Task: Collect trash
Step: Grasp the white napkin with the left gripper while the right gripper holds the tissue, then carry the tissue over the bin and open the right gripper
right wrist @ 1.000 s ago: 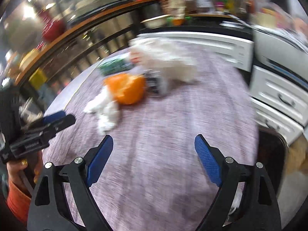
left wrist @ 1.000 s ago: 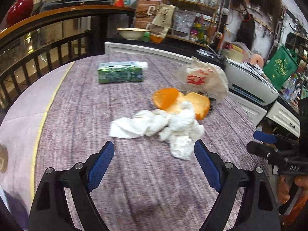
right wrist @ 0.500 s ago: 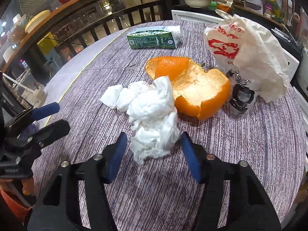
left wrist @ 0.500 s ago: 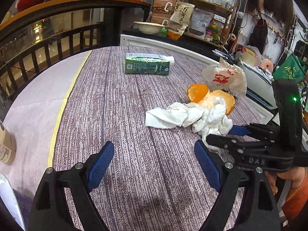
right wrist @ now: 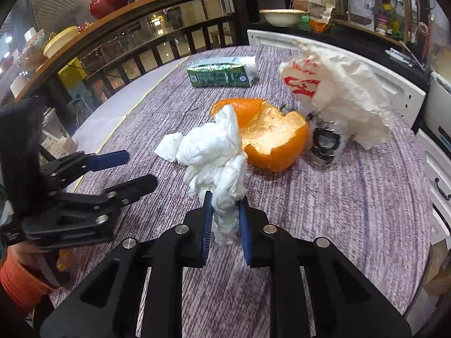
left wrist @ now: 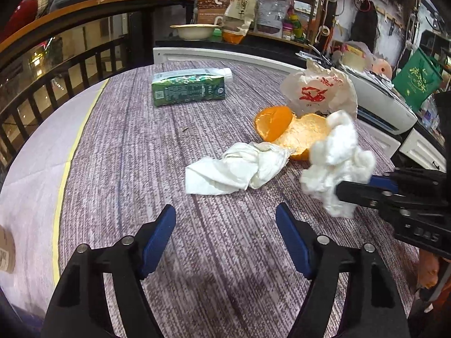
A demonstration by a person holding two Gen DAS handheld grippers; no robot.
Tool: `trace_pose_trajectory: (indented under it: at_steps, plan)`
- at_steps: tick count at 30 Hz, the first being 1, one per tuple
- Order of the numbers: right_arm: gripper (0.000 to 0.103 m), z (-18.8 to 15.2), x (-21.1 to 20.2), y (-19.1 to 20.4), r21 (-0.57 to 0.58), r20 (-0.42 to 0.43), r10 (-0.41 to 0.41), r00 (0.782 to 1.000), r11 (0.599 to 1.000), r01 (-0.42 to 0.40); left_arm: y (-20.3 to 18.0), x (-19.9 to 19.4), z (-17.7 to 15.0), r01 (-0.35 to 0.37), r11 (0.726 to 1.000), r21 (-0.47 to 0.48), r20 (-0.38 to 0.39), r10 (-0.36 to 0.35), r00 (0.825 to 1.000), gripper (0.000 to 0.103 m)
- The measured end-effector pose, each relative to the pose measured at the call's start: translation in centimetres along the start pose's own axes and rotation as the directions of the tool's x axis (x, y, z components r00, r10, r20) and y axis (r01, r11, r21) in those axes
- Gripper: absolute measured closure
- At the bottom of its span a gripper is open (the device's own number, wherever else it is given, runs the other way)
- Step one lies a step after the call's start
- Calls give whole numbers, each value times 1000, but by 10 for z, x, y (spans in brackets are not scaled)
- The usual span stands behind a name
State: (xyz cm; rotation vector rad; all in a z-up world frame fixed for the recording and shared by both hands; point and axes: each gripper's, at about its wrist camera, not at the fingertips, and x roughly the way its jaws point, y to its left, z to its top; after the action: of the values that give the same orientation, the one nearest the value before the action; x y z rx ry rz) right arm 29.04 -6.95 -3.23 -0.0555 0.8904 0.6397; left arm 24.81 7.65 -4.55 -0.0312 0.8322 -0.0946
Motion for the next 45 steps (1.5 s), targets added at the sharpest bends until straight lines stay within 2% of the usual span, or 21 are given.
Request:
trace_pose_trajectory:
  at_steps: [6,15,21,26,31,38,45]
  plan:
    - [84,-10,-29,-8,25,46,-11,999,1000,10,-19,18,13,9,997,71,-14,-8,1000,38]
    - [84,-25,-44,-21,86,58,-16,998,996,11,-38,46,32,-7,991,133,-51,14,999,50]
    - [84,-36,-52,-31,122,65,-17,998,992,9,-33,50,38,-34,994,108,-46,39,998,68]
    - [84,-43,-58,-38,144,81,-16,997,990,4,-24,45,37,-17,999,50,-31,18,999,85]
    - [84,-50,-62,-45,162,92,-25,995,987,9,-19,29,30,-3,1000,7,6,3,1000,90]
    - [84,-60,-68,-54,180,110,-57,992,983,37,-25,-13,19,41,999,-32,89,-38,995,90]
    - [84,-73,-78,-66,213,126,-87,988,975,59,-48,-42,10,101,995,-24,150,-97,984,90]
